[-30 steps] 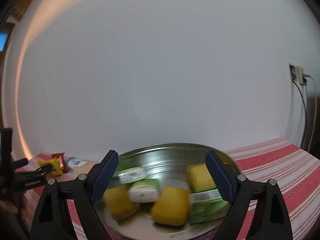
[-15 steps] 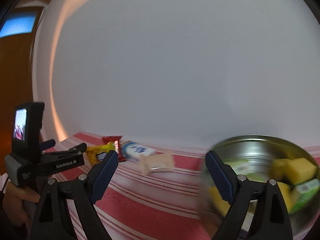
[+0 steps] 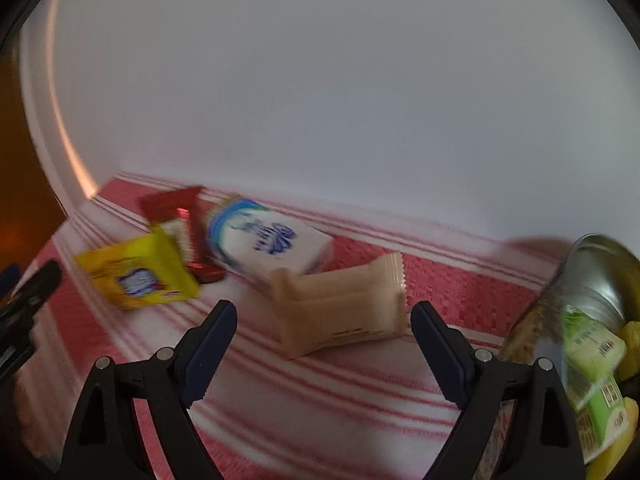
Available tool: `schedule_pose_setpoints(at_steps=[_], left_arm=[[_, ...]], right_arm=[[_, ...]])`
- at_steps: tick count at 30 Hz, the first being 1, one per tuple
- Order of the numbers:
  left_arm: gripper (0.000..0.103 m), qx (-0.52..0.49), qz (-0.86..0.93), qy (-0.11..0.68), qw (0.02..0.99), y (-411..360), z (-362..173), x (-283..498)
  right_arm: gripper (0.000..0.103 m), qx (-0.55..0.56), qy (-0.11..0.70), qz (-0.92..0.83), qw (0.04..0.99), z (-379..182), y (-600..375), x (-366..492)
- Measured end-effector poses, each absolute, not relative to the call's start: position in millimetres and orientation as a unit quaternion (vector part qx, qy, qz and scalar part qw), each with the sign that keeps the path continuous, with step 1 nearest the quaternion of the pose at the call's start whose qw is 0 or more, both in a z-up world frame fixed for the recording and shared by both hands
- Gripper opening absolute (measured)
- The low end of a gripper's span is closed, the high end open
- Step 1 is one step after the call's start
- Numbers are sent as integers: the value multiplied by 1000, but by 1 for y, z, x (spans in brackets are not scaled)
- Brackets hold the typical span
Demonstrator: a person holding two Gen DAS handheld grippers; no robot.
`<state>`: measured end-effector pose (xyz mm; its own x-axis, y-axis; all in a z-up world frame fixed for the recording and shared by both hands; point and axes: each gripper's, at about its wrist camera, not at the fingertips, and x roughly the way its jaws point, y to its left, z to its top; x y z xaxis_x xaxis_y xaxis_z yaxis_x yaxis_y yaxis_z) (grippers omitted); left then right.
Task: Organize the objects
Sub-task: 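Withdraw both tools from the tin toward the snack packs, then grasp the yellow biscuit pack with the left tool while the right tool grasps the beige pack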
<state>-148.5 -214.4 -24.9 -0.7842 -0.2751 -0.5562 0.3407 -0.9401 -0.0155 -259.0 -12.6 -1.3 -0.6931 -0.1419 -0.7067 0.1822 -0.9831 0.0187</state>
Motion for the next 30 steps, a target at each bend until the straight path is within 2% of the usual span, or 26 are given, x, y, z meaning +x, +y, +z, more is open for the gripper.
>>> schedule_pose_setpoints(at_steps=[8,9,10,11,13,20,25,30], left_arm=[[103,293,-938,72,172,-224,-28,-154],[103,294,-937,74,174,-225,-29,-154],[103,295,-937,76,174,-225,-28,-154],[103,295,-937,77,172,-226,-28,-155],[103,296,-937,77,169,-225,-28,-155],[103,288,-945,68,139,-225,-24,-153],[103,314,-941,96,83,-225,-32,-163],[103,316,-947,51,27,-187,-29,-176]], right_arm=[[90,430,4,-898,93,-19,-5,-301],[87,429,4,-898,100,-19,-6,-300],[75,430,7,-897,102,-19,-6,-299],[73,428,10,-898,102,-19,-7,-298],[60,421,10,-900,116,-17,-8,-292],[59,374,-24,-913,163,-2,-3,-244],[59,359,-78,-908,199,0,16,-186],[59,341,-101,-913,200,2,39,-153]])
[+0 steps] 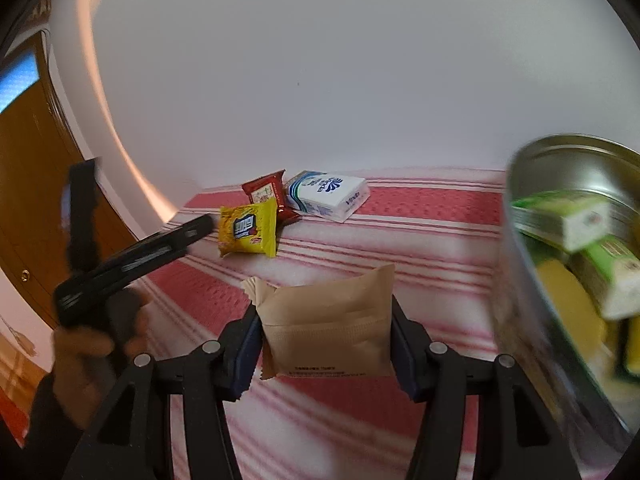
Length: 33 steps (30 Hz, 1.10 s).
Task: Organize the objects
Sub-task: 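Grasp the yellow biscuit pack with the left tool while the right tool grasps the beige pack, then carry the yellow pack with the left tool over the tin while the right tool carries the beige pack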
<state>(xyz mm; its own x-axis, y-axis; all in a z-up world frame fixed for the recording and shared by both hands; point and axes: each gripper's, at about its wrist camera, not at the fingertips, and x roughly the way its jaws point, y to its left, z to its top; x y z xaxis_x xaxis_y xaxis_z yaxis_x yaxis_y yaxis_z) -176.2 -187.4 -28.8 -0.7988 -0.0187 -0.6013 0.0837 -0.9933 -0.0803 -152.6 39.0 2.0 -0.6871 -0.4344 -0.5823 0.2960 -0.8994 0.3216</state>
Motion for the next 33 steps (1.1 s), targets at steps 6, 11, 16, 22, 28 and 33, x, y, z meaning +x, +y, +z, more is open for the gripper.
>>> schedule_pose_setpoints(at_steps=[6,11,16,22,28,33], left_arm=[[102,357,-934,-11,31,-153,-36,-218],[86,445,-895,15,37,-161,-61,-253],[71,433,-899,59,39,-175,-52,-248],[70,390,-913,82,88,-184,-34,-219],[70,342,-929,74,118,-163,-15,-180],[70,318,-941,62,95,-129,-4,-148]], right_arm=[[59,329,-115,-916,201,4,53,-143],[59,329,-120,-914,206,1,50,-147],[59,329,-119,-912,215,-3,48,-151],[59,282,-124,-929,205,3,51,-150],[59,236,-116,-949,176,15,54,-141],[59,221,-112,-955,163,17,56,-140]])
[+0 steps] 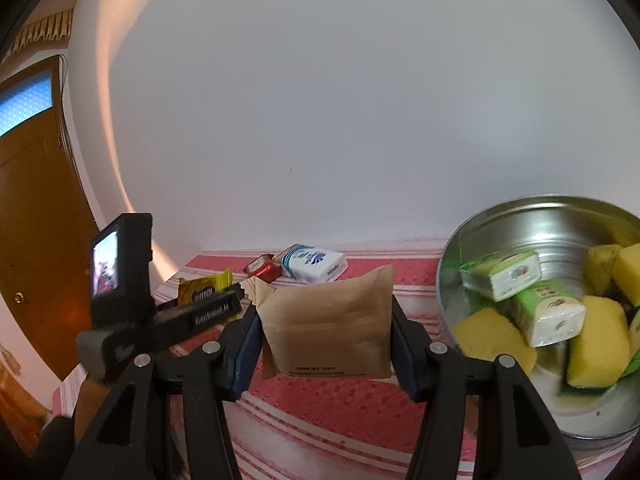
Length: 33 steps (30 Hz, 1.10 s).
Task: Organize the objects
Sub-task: 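Carry the yellow pack with the left tool over the tin while the right tool carries the beige pack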
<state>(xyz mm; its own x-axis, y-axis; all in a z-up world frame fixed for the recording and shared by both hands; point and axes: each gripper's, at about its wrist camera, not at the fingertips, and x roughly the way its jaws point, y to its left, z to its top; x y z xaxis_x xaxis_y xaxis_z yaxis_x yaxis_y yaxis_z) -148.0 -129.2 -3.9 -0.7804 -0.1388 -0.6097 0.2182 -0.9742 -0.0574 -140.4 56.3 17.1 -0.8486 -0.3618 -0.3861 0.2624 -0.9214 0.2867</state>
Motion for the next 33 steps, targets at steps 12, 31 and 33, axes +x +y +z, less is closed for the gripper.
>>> schedule_pose_setpoints(at_steps=[12,31,33], left_arm=[[70,275,-958,11,84,-97,-4,-128],[70,262,-961,21,80,-89,-5,-126],[70,263,-961,24,81,-84,-5,-126]], right_arm=[[59,176,-62,-975,120,22,48,-125],[59,164,-69,-979,100,21,53,-128],[59,162,-71,-979,102,26,71,-118]])
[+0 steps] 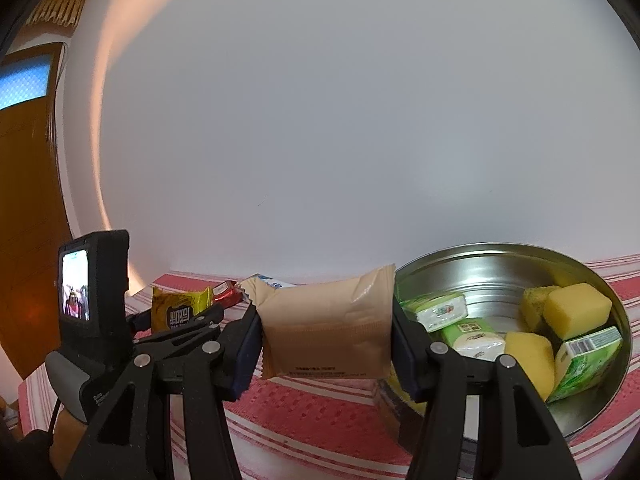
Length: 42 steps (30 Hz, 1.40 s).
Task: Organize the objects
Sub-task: 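Carry the yellow pack with the left tool over the tin while the right tool carries the beige pack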
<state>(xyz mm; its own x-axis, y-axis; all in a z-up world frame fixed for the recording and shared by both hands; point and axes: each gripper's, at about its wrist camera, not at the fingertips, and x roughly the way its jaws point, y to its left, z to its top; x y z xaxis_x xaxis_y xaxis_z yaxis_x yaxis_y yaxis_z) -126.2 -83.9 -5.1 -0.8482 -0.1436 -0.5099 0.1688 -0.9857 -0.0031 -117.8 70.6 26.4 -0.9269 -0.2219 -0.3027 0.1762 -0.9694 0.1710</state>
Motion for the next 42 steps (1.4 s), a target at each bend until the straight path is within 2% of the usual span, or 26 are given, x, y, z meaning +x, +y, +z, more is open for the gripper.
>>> schedule_pose_setpoints(at_steps=[17,33,42], left_arm=[[70,261,-964,19,50,-47,-2,-114],[70,223,-974,-8,-31,41,27,-110],[70,234,-969,-6,-73,90,26,-121]], right_arm=[[60,138,-73,-986,60,36,109,-103],[60,133,-96,-986,-21,37,183,-99],[60,157,-111,-980,-58,24,215,-109]])
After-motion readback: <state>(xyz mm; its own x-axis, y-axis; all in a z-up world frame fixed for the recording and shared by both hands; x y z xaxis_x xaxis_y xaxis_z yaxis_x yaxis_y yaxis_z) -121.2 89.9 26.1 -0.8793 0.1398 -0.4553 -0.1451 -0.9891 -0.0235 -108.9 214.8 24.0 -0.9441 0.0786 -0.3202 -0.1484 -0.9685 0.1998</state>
